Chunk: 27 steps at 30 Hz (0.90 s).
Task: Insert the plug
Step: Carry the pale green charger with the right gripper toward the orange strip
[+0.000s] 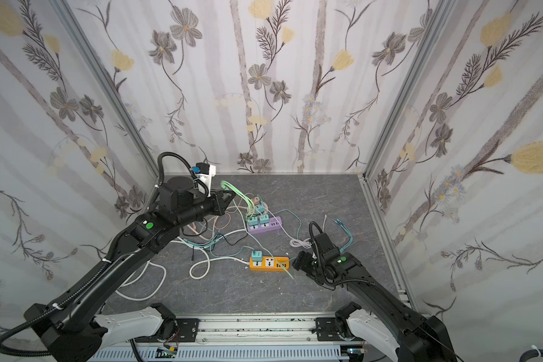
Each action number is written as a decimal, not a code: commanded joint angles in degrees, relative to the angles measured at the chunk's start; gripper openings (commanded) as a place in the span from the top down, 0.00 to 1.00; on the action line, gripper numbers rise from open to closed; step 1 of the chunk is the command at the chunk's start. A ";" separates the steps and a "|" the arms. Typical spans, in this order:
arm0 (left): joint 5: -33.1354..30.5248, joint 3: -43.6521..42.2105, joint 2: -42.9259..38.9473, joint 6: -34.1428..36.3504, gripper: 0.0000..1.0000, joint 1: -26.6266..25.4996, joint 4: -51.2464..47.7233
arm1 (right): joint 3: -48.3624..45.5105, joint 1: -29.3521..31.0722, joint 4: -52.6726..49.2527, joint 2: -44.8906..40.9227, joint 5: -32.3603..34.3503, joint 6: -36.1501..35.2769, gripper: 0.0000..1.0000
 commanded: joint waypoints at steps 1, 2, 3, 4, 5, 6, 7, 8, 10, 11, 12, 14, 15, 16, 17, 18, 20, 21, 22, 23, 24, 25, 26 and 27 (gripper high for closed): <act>-1.92 -1.40 -3.30 -1.17 1.00 1.52 -2.64 | 3.60 -1.38 -4.93 1.79 2.63 -8.93 0.01; -1.94 -1.83 -4.10 -1.16 1.00 1.90 -3.12 | 4.69 -2.58 -4.96 3.11 2.69 -10.03 0.01; -1.81 -2.13 -4.61 -1.17 1.00 2.26 -3.53 | 5.51 -3.60 -4.38 4.80 2.34 -11.42 0.01; -1.81 -2.39 -4.88 -1.17 1.00 2.50 -3.80 | 6.37 -4.58 -3.63 6.58 1.77 -12.90 0.01; -1.77 -2.48 -5.07 -1.17 1.00 2.72 -4.16 | 7.88 -5.72 -3.49 9.04 1.37 -13.96 0.01; -1.59 -2.43 -5.17 -1.17 1.00 2.90 -4.28 | 9.85 -6.74 -4.18 11.60 1.53 -15.19 0.01; -1.28 -2.43 -5.18 -1.14 1.00 2.99 -4.25 | 11.26 -7.63 -4.73 13.52 2.99 -15.37 0.01; -0.81 -2.39 -5.18 -1.13 1.00 3.08 -4.20 | 12.44 -8.23 -4.78 15.20 5.17 -15.24 0.01; -0.20 -2.26 -5.24 -1.16 1.00 3.10 -4.12 | 12.99 -9.63 -3.37 17.63 7.73 -15.65 0.01; -0.10 -2.19 -5.31 -1.16 1.00 3.13 -4.13 | 12.83 -10.20 -2.47 18.74 8.80 -16.19 0.00; -0.16 -2.41 -5.35 -1.09 1.00 3.10 -4.06 | 12.65 -10.75 -1.47 20.02 8.93 -17.10 0.01; -0.51 -2.65 -5.52 -0.91 1.00 3.10 -3.98 | 12.36 -11.37 -0.25 22.96 8.14 -18.58 0.01; -0.66 -2.73 -5.53 -0.84 1.00 3.10 -3.92 | 12.00 -11.41 0.71 24.47 6.60 -19.62 0.00; -0.74 -2.87 -5.53 -0.75 1.00 3.19 -3.82 | 11.57 -11.37 1.67 25.62 4.93 -20.05 0.01; -0.67 -2.87 -5.38 -0.66 1.00 3.19 -3.84 | 11.01 -11.31 2.78 26.37 3.00 -20.29 0.01; -0.67 -2.87 -5.22 -0.56 1.00 3.19 -3.79 | 10.35 -10.99 3.97 26.41 1.11 -20.61 0.01; -0.82 -2.65 -4.79 -0.34 1.00 3.22 -3.89 | 9.44 -9.57 4.40 26.45 0.93 -20.97 0.02; -0.89 -2.40 -4.45 -0.11 1.00 3.28 -4.10 | 8.90 -8.51 4.20 26.20 1.10 -21.25 0.02; -0.84 -2.14 -4.16 0.12 1.00 3.28 -4.27 | 8.37 -7.63 4.04 25.47 0.99 -21.39 0.02; -0.93 -1.85 -3.69 0.41 1.00 3.28 -4.66 | 7.64 -6.33 3.98 24.71 0.72 -21.73 0.02; -0.96 -1.33 -3.15 0.73 1.00 3.28 -4.97 | 6.99 -5.00 3.93 24.09 1.02 -22.06 0.02; -0.91 -0.92 -2.71 0.92 1.00 3.28 -5.13 | 6.52 -3.74 3.70 23.71 1.47 -22.34 0.02; -0.74 -0.64 -2.16 1.18 1.00 3.28 -5.13 | 6.17 -2.29 3.50 23.48 2.31 -22.65 0.03; -0.49 -0.27 -1.70 1.41 1.00 3.28 -5.03 | 6.01 -0.95 3.01 23.47 3.24 -22.71 0.04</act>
